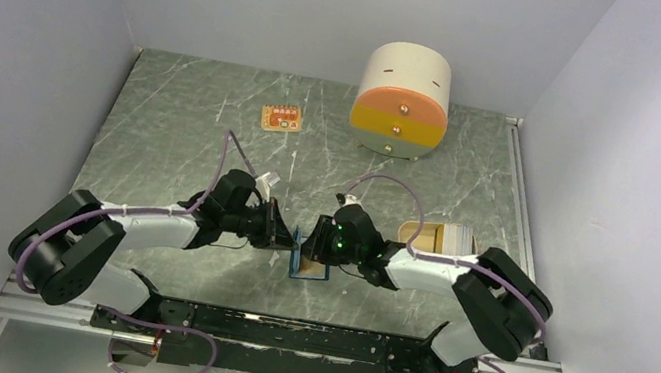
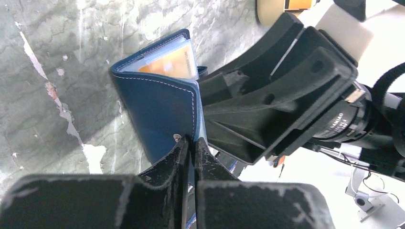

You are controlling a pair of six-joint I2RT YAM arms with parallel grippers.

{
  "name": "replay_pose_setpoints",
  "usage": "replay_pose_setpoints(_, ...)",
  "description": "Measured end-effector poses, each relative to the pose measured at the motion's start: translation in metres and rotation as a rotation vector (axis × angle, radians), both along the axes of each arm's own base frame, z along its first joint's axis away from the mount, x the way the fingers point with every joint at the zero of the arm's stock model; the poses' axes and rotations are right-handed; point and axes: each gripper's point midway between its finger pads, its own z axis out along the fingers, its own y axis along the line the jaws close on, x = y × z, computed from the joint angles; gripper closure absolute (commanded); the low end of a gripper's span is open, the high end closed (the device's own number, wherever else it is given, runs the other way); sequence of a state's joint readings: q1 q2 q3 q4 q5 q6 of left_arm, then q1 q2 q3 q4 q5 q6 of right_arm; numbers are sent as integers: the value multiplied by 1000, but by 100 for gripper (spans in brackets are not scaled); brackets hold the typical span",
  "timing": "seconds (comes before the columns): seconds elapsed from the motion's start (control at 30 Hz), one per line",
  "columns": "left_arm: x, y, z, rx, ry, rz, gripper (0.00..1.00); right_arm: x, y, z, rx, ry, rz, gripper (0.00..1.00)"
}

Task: Put the credit cards into the card holder
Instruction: Insert the credit card into the card holder.

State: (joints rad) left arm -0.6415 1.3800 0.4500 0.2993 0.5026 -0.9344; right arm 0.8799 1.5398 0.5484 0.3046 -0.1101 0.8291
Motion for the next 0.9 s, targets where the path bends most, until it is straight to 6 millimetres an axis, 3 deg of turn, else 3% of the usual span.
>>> replay_pose_setpoints(0.2,2,-1,-1,23,6,-3,91,-2,-22,19,-38,-22,-49,55)
replay_pose_setpoints(0.43,-2,4,-23,85,55,-2,91,0,-31,52,-1,-85,-84,53)
replay_pose_setpoints(0.7,-2,6,-24,94,59,-2,91,-6,-31,28,-51,-23,-61,49)
replay_pose_setpoints(0.9,-2,8,-20,116,68,10,91,-6,-32,22,-63,-10,-70,69)
